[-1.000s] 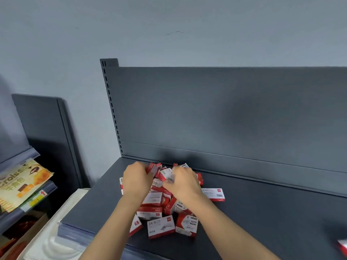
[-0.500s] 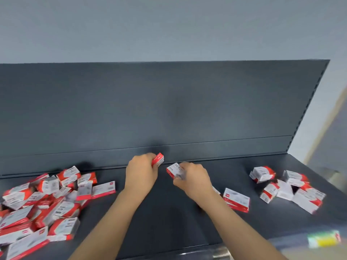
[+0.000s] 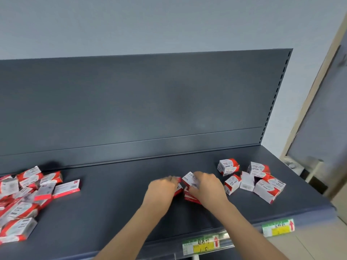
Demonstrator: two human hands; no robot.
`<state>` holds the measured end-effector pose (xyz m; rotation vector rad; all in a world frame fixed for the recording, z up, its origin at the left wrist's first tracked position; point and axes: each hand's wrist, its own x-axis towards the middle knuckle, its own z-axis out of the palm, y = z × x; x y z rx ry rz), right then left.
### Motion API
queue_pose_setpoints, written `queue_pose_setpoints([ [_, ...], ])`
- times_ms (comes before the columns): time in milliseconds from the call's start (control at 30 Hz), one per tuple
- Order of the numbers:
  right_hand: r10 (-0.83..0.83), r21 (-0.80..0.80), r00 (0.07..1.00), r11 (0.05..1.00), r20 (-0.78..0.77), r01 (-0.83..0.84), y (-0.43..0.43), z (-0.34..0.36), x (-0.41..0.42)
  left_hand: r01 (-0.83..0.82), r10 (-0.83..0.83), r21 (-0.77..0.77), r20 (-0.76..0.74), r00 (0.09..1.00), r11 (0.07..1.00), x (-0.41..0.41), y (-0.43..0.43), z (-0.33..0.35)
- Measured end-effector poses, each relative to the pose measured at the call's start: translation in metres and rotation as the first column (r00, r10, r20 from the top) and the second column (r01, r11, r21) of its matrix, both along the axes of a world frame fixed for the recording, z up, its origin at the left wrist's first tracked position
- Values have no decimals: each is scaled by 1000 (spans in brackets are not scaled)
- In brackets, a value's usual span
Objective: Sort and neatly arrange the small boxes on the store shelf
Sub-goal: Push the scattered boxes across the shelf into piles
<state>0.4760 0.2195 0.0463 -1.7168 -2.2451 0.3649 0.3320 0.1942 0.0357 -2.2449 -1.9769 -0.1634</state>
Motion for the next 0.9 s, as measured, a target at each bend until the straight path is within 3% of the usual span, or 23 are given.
queue_pose_setpoints([
  [133,20,-56,999,998,27,-19,-1,-15,1,66,-66,-19,-14,998,998,-4,-7,-13],
  [300,13,30,998,999,-56,-11,3,-6,-16,41,-54,70,194,979,997,-22,-21,-6],
  [500,178,95,980,981,-85,-170,-3,13,-74,-258,220,101,288,932,961,-71,-43,13],
  [900,474,85,880,879,-33,-470,-58,12,-252,-516,480,48,304,823,855,-247,-118,9],
])
